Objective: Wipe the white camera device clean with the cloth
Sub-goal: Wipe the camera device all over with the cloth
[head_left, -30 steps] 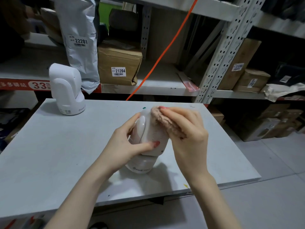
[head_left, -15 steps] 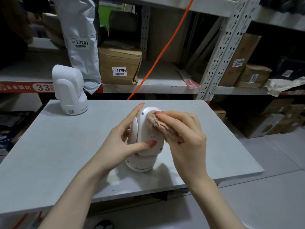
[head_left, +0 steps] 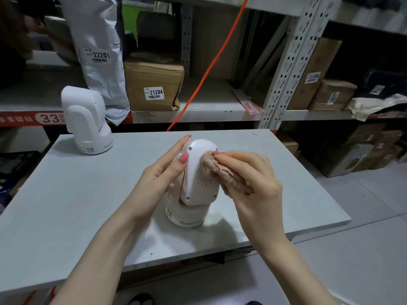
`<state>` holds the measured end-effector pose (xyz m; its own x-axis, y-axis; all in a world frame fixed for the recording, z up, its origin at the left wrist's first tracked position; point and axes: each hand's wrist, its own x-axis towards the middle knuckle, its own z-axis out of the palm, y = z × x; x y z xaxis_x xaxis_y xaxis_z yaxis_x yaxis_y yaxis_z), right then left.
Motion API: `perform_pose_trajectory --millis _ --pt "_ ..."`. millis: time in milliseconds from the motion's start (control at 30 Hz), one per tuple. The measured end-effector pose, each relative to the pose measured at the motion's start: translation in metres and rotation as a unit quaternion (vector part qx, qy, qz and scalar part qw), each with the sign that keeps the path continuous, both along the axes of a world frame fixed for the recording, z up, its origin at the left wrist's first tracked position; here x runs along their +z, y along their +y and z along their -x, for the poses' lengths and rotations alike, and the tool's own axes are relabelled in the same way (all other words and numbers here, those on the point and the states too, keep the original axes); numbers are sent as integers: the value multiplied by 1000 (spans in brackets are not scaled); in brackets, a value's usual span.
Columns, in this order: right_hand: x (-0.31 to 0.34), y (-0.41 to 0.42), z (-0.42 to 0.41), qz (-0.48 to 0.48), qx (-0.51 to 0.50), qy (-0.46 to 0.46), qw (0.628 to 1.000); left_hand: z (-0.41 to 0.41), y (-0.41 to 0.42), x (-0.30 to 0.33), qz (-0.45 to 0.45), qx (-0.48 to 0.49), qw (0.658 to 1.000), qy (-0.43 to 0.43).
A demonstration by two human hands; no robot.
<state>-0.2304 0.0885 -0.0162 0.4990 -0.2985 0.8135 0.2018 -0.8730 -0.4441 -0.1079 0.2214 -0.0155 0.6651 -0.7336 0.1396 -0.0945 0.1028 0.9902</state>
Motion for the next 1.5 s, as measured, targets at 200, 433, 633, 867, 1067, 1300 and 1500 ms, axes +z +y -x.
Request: perform_pose_trajectory --millis 200,433,633,867,1067,1300,1500 --pt "-7 4 -2 73 4 10 997 0 -5 2 18 60 998 -26" --pt "-2 1 -4 85 -37 -12 996 4 -7 4 6 62 997 -44" --pt "-11 12 -9 104 -6 -10 994 2 -6 1 22 89 995 -26" --pt "-9 15 -8 102 -29 -17 994 3 -6 8 32 69 997 -18" --pt "-13 20 -7 47 -30 -34 998 2 -5 5 35 78 996 -20" --pt "-21 16 -6 89 -2 -11 996 -2 -5 5 35 94 995 -21" --pt "-19 13 -5 84 -49 -33 995 0 -10 0 35 103 994 -32"
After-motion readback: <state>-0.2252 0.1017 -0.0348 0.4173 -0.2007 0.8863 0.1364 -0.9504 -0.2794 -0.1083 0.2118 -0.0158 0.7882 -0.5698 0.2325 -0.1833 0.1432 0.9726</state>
